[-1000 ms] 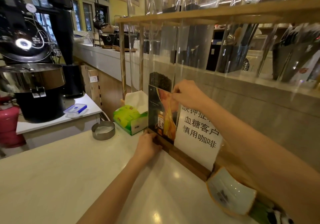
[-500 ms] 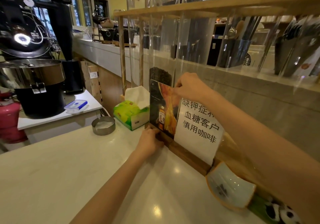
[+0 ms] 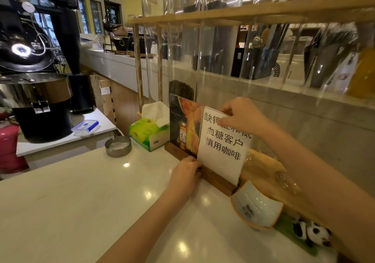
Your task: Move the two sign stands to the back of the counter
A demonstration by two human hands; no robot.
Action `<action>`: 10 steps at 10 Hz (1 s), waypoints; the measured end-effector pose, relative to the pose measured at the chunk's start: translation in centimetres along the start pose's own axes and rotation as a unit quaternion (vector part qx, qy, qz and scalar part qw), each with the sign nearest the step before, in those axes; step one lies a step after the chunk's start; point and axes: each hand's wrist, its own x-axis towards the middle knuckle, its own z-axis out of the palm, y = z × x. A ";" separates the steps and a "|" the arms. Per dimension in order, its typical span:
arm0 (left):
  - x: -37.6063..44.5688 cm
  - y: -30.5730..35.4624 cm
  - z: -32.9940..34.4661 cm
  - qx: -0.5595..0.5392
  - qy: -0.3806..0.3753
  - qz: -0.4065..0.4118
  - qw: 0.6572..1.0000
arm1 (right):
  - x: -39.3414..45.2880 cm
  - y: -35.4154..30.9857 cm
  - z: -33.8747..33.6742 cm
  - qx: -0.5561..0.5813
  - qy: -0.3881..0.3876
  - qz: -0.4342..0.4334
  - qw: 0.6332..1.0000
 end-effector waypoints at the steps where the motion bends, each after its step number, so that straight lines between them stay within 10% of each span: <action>1: -0.1 0.3 0.0 0.003 -0.004 0.004 1.000 | -0.1 0.0 0.4 0.002 0.036 -0.012 0.999; 10: -0.9 -0.5 -3.3 0.001 -0.130 -0.039 0.991 | -1.6 -2.1 0.7 -0.093 0.074 -0.058 0.991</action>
